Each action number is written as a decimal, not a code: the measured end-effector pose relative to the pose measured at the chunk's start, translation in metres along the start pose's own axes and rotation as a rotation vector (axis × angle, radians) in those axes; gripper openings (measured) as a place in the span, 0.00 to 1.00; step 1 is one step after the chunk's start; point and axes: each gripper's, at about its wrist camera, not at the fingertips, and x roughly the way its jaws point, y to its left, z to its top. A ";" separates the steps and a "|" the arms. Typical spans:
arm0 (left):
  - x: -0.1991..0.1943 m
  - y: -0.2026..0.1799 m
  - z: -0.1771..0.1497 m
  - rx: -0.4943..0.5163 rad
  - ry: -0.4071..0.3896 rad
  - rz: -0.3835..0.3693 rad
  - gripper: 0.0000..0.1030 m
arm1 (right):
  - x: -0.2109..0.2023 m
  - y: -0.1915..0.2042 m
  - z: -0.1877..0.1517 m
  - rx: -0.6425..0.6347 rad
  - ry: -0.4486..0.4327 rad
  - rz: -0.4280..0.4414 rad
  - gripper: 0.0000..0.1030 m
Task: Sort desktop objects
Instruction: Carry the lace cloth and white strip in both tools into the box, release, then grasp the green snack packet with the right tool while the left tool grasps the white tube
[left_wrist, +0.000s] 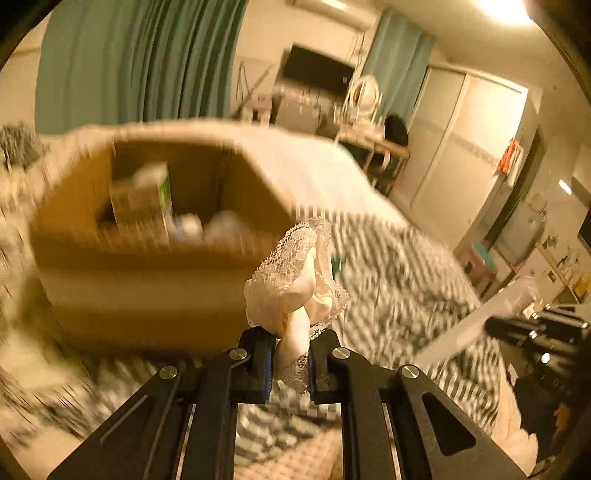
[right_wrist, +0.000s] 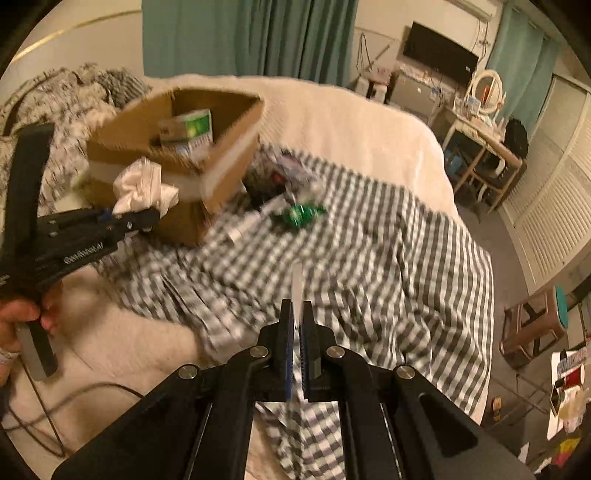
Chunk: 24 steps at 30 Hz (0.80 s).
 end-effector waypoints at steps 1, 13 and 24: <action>-0.010 0.002 0.016 0.008 -0.030 -0.007 0.13 | -0.010 0.005 0.014 -0.003 -0.046 0.017 0.02; 0.009 0.084 0.107 0.034 -0.049 0.193 0.21 | 0.036 0.089 0.183 -0.045 -0.176 0.262 0.02; 0.014 0.089 0.074 -0.001 -0.014 0.202 0.84 | 0.064 0.051 0.161 0.151 -0.178 0.121 0.82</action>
